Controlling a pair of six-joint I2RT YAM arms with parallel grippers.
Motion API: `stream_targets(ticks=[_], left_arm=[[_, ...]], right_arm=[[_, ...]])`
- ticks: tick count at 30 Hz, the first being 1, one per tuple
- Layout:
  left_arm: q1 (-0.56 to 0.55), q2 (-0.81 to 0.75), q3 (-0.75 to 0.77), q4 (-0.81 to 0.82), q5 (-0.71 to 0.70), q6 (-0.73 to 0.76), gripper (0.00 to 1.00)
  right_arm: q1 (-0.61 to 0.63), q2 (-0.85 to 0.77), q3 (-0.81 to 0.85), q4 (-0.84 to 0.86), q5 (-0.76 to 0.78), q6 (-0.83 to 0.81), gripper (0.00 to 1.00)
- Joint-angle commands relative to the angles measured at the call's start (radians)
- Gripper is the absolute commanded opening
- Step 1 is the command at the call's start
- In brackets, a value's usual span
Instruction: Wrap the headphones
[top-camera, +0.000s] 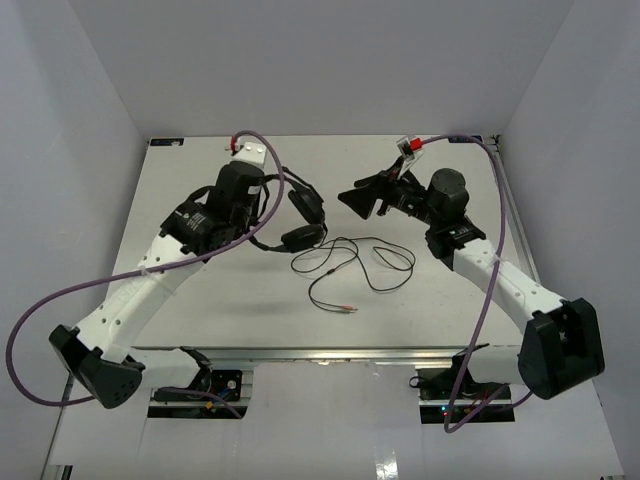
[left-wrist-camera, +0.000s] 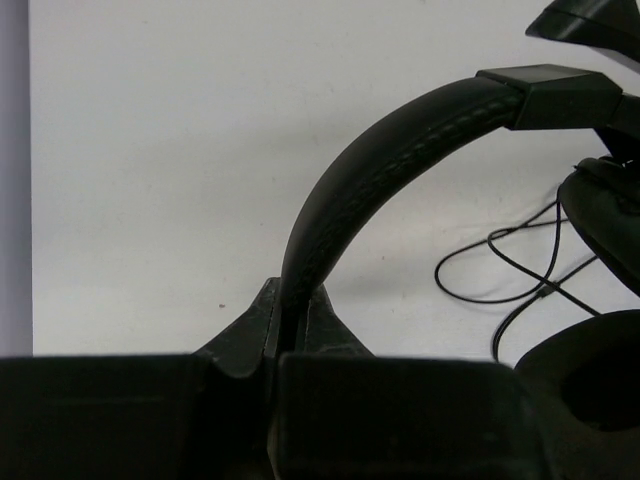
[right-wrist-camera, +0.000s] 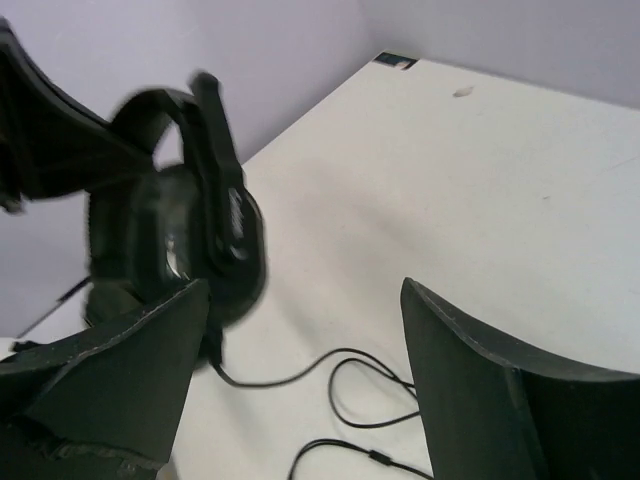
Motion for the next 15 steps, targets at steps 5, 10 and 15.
stream_targets(ticks=[5,10,15], left_arm=[[0.014,-0.115,0.283,-0.071,0.077,-0.114,0.0],[0.014,-0.14,0.353,-0.089,0.189,-0.146,0.0],[0.014,-0.143,0.375,-0.085,0.197,-0.156,0.0]], right_arm=[[0.008,-0.167,-0.274,0.254,-0.116,-0.224,0.82],[0.054,-0.149,-0.307,0.392,-0.209,-0.256,0.82],[0.135,-0.085,-0.302,0.475,-0.28,-0.287,0.82]])
